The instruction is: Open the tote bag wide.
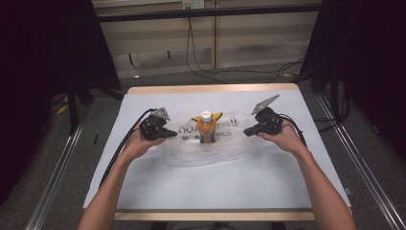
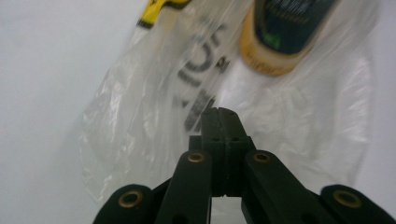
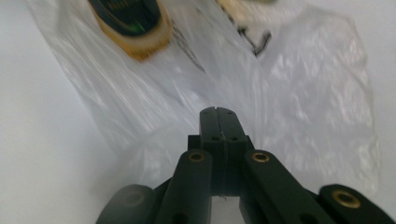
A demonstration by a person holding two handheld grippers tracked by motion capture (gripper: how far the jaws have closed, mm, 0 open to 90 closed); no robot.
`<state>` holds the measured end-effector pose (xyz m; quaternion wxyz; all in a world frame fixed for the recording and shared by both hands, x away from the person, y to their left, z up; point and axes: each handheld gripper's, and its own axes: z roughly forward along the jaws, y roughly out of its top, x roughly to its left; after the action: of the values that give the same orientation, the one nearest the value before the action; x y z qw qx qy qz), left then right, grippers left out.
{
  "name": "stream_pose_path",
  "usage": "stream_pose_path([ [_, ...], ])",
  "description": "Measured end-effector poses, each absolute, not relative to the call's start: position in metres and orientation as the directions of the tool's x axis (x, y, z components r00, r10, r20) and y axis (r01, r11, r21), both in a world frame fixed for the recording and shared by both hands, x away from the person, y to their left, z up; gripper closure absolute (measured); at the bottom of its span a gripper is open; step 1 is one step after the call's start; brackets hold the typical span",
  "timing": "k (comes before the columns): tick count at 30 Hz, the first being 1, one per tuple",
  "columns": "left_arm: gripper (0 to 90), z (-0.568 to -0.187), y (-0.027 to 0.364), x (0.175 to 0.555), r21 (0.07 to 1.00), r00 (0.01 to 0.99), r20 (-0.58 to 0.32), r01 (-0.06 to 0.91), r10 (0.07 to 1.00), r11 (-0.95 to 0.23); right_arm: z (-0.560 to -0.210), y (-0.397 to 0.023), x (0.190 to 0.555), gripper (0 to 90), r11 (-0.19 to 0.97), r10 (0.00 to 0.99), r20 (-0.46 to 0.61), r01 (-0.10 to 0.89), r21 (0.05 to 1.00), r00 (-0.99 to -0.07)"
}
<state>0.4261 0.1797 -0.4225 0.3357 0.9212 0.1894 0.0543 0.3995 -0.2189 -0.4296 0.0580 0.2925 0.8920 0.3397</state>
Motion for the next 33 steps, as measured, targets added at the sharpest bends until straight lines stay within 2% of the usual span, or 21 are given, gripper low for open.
stream_pose_path([
  [3,90.0,-0.413,0.181,0.421,0.682,0.917,-0.031,0.311,0.399,-0.662,-0.423,-0.214,0.399,90.0,0.573,0.552,0.102,0.466,0.674,-0.827],
  [7,90.0,-0.400,0.178,0.415,0.774,0.918,-0.124,0.327,0.377,-0.542,-0.416,-0.203,0.400,90.0,0.565,0.525,0.109,0.441,0.698,-0.844],
  [9,90.0,-0.397,0.172,0.410,0.790,0.917,-0.143,0.333,0.373,-0.515,-0.412,-0.193,0.403,90.0,0.573,0.511,0.106,0.430,0.698,-0.853],
  [13,90.0,-0.413,0.148,0.404,0.748,0.930,-0.135,0.321,0.341,-0.580,-0.408,-0.165,0.415,90.0,0.600,0.477,0.102,0.408,0.688,-0.873],
  [16,90.0,-0.433,0.131,0.403,0.708,0.925,-0.135,0.341,0.356,-0.619,-0.412,-0.142,0.426,90.0,0.636,0.455,0.106,0.406,0.656,-0.884],
  [19,90.0,-0.453,0.125,0.406,0.673,0.914,-0.157,0.376,0.374,-0.637,-0.422,-0.126,0.436,90.0,0.667,0.481,0.139,0.464,0.583,-0.866],
  [23,90.0,-0.474,0.121,0.403,0.641,0.915,-0.170,0.384,0.365,-0.664,-0.441,-0.119,0.448,90.0,0.676,0.509,0.149,0.501,0.541,-0.848],
  [28,90.0,-0.474,0.115,0.396,0.628,0.926,-0.158,0.361,0.342,-0.689,-0.459,-0.110,0.461,90.0,0.692,0.542,0.177,0.555,0.462,-0.822],
  [33,90.0,-0.474,0.106,0.376,0.628,0.947,-0.164,0.317,0.277,-0.711,-0.465,-0.109,0.476,90.0,0.659,0.588,0.179,0.595,0.460,-0.789],
])
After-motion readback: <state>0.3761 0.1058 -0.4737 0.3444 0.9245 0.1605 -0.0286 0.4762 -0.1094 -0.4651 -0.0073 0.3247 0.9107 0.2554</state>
